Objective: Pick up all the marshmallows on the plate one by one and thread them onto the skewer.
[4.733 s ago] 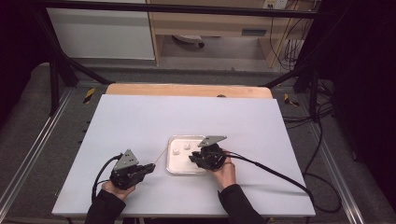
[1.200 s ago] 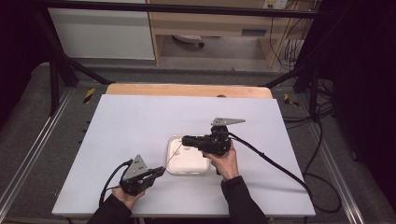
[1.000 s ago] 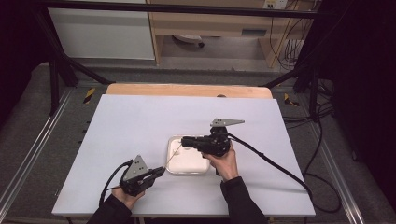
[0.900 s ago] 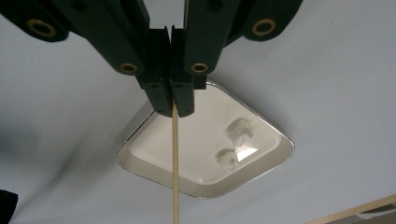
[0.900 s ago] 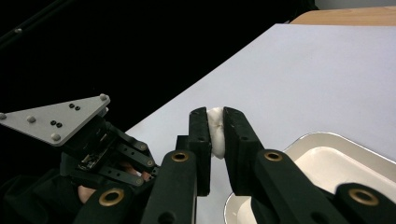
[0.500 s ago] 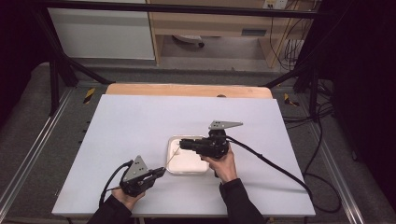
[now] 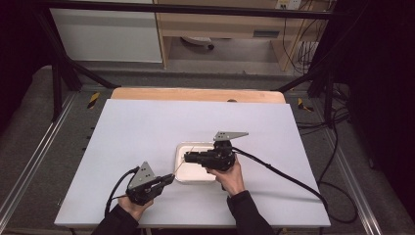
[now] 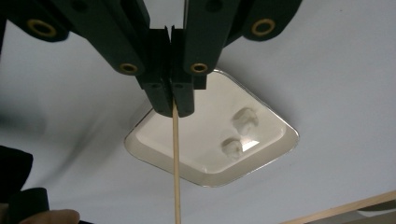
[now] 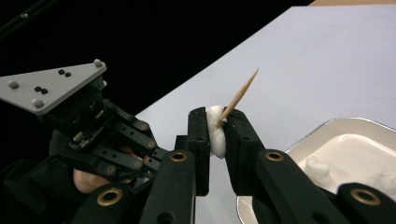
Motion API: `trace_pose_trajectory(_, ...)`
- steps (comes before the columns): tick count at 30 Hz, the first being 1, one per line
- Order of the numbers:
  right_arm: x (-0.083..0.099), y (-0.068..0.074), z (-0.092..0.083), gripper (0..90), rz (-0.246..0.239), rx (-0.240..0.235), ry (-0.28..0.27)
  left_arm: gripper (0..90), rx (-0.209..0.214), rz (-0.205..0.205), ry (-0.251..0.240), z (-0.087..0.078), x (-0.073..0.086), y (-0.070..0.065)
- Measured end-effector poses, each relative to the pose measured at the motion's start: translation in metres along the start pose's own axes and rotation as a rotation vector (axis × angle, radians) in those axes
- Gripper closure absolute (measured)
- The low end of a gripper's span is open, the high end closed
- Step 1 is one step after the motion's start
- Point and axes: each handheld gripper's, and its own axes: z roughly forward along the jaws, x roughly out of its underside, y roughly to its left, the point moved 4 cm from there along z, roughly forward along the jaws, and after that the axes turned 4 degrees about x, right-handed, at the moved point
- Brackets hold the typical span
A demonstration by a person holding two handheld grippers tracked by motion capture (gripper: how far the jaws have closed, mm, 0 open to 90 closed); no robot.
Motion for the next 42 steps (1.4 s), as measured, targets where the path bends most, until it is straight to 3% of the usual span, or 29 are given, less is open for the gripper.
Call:
trace_pose_trajectory(4,0.004,-0.001,0.002,81.5,0.0,0.01,0.008,88.9,0.002,-0.014,0.01,0.002,0.002,0.002)
trace_pose_trajectory(6,0.004,0.0,0.003,81.2,0.002,0.001,0.015,88.9,0.016,-0.031,-0.021,0.002,-0.002,0.001)
trace_pose_trajectory(8,0.009,0.002,0.008,81.0,0.002,-0.006,0.036,88.9,-0.006,-0.013,-0.012,0.005,-0.005,0.0)
trace_pose_trajectory(14,0.019,0.001,0.015,80.4,0.002,0.005,0.065,88.8,0.0,-0.039,-0.011,0.011,-0.005,0.0)
trace_pose_trajectory(22,0.022,0.0,0.017,78.9,0.009,0.005,0.08,88.7,0.001,-0.036,-0.015,0.013,-0.005,0.001)
trace_pose_trajectory(30,0.007,0.001,0.0,51.3,-0.077,0.105,0.042,88.7,-0.006,-0.063,-0.021,0.008,-0.002,0.007)
trace_pose_trajectory(34,0.006,-0.004,-0.009,35.6,-0.149,0.19,0.07,88.7,-0.005,-0.066,-0.018,0.004,0.002,0.009)
trace_pose_trajectory(39,0.014,-0.017,-0.017,18.8,-0.191,0.277,0.111,88.6,-0.014,-0.08,-0.018,-0.003,0.005,0.016)
trace_pose_trajectory(42,0.019,-0.025,-0.018,13.4,-0.207,0.32,0.146,88.6,-0.01,-0.09,-0.02,-0.006,0.007,0.019)
